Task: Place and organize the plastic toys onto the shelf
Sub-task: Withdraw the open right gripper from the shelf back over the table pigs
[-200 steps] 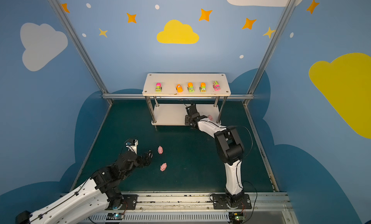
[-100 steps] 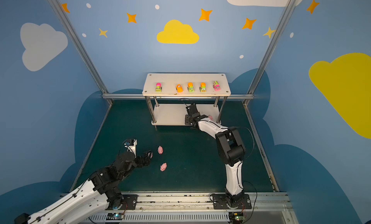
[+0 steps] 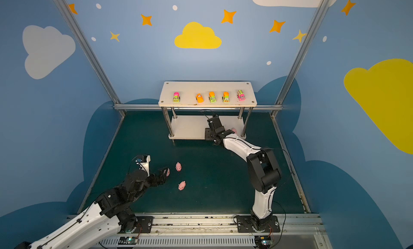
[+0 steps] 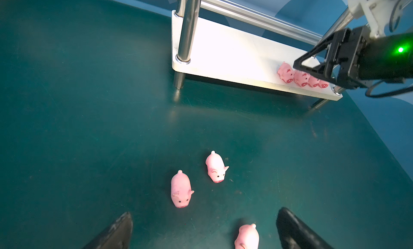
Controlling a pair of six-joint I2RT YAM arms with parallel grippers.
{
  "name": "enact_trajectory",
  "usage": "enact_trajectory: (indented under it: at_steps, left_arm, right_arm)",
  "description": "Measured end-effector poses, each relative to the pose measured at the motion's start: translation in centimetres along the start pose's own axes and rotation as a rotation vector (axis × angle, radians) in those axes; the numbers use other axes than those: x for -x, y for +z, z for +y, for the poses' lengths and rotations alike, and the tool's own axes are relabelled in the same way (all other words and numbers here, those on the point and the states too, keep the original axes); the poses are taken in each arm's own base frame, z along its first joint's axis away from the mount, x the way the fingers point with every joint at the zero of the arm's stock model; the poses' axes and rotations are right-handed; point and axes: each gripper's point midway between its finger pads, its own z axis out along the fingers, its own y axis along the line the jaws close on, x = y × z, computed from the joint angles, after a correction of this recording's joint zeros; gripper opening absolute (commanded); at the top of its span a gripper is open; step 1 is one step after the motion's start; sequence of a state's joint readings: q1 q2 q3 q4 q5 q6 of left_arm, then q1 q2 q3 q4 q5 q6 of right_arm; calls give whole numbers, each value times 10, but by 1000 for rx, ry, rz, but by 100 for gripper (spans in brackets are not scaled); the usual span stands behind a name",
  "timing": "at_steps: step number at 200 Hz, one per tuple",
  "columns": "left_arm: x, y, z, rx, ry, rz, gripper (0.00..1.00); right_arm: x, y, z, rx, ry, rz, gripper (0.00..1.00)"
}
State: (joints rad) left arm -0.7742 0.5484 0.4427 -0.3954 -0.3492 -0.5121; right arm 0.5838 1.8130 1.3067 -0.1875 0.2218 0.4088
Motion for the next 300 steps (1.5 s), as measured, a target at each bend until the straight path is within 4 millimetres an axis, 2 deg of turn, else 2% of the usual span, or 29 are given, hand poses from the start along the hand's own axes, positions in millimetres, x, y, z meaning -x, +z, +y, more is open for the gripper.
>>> enact_trajectory:
  at_steps: [36, 76, 135, 163, 202, 244, 271, 300]
  left_arm:
    - [-1, 0, 3, 19, -14, 8, 100]
    - [2, -2, 4, 42, -41, 12, 100]
    - [-8, 0, -5, -6, -93, 69, 100]
    - [-11, -2, -10, -25, -119, 81, 100]
    - [-20, -6, -20, -53, -121, 103, 100]
    - [-33, -8, -28, -53, -109, 119, 100]
    - [-40, -8, -28, -40, -103, 122, 100]
    - [-43, -12, -25, -23, -109, 110, 100]
  right_arm:
    - [-20, -22, 9, 26, -20, 12, 83]
    - [-38, -47, 17, 53, -43, 8, 83]
    - [-80, -79, 12, 92, -57, 37, 83]
    - [-102, -94, 19, 144, -72, 53, 82]
    - [-135, -107, 26, 209, -88, 77, 80]
    - [-163, -111, 31, 255, -91, 106, 78]
    - [-178, -117, 46, 293, -102, 121, 78]
    - [-193, -131, 72, 351, -129, 120, 79]
